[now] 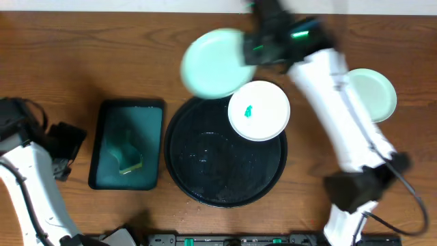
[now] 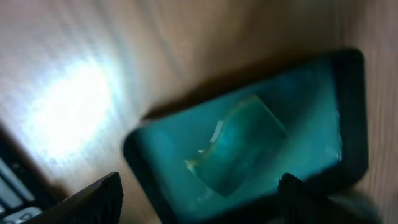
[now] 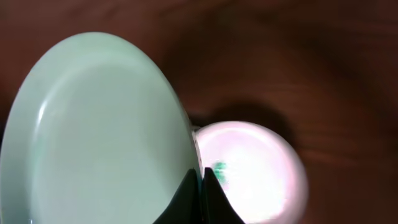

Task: Clean dirty plates on tray and stack at the side
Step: 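Carry the plate to the upper right plate with the right gripper, then lower the plate onto the first plate and release with right gripper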

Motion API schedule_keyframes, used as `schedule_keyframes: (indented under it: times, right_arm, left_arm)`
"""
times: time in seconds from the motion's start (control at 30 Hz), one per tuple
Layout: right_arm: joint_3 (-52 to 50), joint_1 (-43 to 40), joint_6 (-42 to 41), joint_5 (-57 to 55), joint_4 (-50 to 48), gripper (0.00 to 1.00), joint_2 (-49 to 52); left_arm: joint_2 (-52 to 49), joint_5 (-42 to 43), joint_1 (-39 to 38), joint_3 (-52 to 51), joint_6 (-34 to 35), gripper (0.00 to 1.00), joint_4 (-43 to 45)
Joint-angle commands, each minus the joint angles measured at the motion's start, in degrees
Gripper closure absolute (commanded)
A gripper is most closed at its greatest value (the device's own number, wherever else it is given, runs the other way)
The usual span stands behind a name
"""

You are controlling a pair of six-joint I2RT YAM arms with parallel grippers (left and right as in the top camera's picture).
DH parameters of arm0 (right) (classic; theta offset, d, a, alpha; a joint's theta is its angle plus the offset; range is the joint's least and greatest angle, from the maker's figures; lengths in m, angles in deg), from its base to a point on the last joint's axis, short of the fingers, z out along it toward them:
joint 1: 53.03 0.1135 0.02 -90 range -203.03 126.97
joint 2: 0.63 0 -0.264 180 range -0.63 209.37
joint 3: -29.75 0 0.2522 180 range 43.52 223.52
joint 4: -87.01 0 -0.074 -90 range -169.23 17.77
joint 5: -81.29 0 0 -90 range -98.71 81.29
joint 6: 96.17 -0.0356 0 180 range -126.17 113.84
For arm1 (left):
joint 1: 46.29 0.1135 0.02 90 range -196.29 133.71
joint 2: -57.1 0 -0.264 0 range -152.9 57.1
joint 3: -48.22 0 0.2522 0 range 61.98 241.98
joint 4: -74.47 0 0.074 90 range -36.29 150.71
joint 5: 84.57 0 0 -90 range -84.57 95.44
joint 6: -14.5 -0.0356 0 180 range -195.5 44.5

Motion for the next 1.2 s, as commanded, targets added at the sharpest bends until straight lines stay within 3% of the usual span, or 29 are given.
schedule_keyframes:
  times: [0.0, 0.3, 0.47, 0.67, 0.9, 1.17]
  right_arm:
    - [0.81, -8.96, -1.16, 4.24, 3.41, 0.99, -3.26]
    - [0.07, -34.12, 2.60, 4.20, 13.44, 0.99, -2.93]
    - [-4.26, -45.13, 1.53, 4.15, 13.16, 0.99, -2.89]
    - [-17.27, -56.06, -0.85, 4.28, 7.48, 0.99, -2.73]
    - [-32.65, -61.02, -0.87, 7.76, -5.46, 0.99, -2.73]
    - [-38.42, -58.25, -0.48, 9.99, -13.97, 0.99, -2.73]
  left_arm:
    - [-0.26, -0.37, -4.87, -0.68, -0.39, 0.20, 0.57]
    - [-2.25, -0.76, -16.79, -0.68, -1.46, 0.20, 3.96]
    - [-2.62, -0.76, -20.48, -0.68, -3.39, 0.20, 5.07]
    - [-2.62, -0.76, -21.55, -0.68, -3.41, 0.20, 5.07]
    - [-2.62, -0.72, -21.55, -0.68, -5.11, 0.19, 4.94]
    - [-2.62, -0.72, -21.55, -0.68, -5.14, 0.20, 4.83]
